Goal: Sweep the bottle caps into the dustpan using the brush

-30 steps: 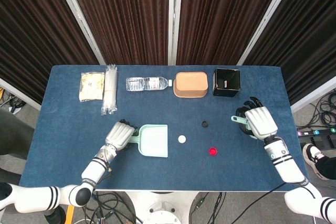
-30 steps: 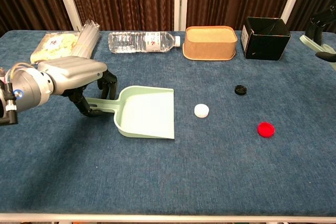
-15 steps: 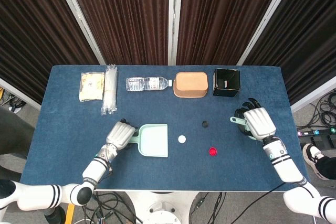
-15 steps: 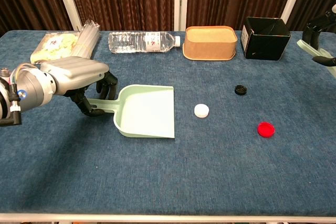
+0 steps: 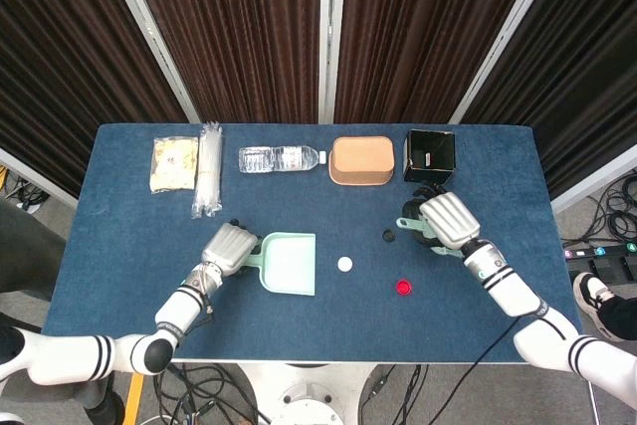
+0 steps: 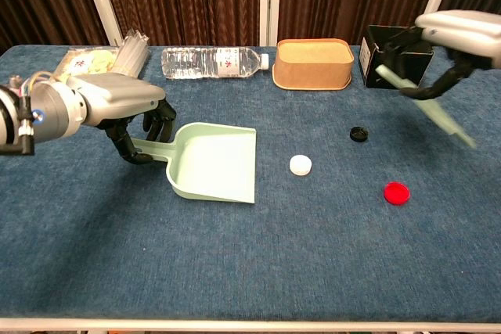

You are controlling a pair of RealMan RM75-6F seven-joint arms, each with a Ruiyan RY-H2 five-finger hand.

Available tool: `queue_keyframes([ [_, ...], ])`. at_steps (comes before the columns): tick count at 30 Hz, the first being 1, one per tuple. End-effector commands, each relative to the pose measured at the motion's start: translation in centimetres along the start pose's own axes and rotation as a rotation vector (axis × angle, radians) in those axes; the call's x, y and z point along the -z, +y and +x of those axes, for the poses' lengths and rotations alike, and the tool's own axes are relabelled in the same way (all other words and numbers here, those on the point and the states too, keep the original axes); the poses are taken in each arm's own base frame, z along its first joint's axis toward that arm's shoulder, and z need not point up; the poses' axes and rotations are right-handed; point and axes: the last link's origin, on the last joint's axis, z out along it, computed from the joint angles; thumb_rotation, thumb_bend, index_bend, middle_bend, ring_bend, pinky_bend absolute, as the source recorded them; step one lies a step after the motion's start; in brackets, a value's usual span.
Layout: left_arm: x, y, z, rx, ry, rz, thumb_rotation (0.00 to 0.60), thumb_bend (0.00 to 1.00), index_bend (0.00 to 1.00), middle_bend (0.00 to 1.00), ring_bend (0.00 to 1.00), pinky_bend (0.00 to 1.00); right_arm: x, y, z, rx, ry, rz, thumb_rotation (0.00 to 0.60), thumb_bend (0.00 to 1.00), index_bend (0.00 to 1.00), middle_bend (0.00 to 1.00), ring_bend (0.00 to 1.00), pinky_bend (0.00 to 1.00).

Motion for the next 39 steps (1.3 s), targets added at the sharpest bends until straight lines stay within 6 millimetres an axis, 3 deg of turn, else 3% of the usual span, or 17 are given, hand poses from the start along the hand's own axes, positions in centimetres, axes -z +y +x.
queue_keyframes([
  [1, -0.4, 0.2, 0.7, -0.018, -0.028, -0.011, 0.600, 0.35, 0.51, 0.53, 0.38, 0.24, -1.9, -1.5, -1.3, -0.030, -0.017, 0.075, 0.600, 0.39, 0.66, 0.60, 0.23, 0.14],
  [12, -1.6, 0.9, 1.9, -0.019, -0.101, -0.024, 0.600, 0.35, 0.52, 0.53, 0.38, 0.24, -3.9, -5.2, -3.0, -0.189, 0.007, 0.220, 0.600, 0.39, 0.66, 0.60, 0.23, 0.14],
  [30, -1.7, 2.5, 1.7, -0.085, -0.100, -0.030, 0.600, 0.35, 0.52, 0.54, 0.38, 0.24, -5.9, -14.6, -4.4, -0.453, 0.070, 0.424, 0.600, 0.46, 0.66, 0.61, 0.23, 0.14],
  [33, -1.7, 2.7, 1.7, -0.098, -0.098, -0.034, 0.600, 0.35, 0.52, 0.54, 0.38, 0.24, -5.3, -14.5, -3.8, -0.477, 0.092, 0.434, 0.600, 0.46, 0.66, 0.61, 0.23, 0.14],
  [39, -1.5, 2.9, 2.3, -0.098, -0.081, -0.035, 0.600, 0.35, 0.52, 0.54, 0.38, 0.24, -1.8, -10.7, -1.8, -0.418, 0.142, 0.369, 0.600, 0.46, 0.67, 0.61, 0.24, 0.14],
])
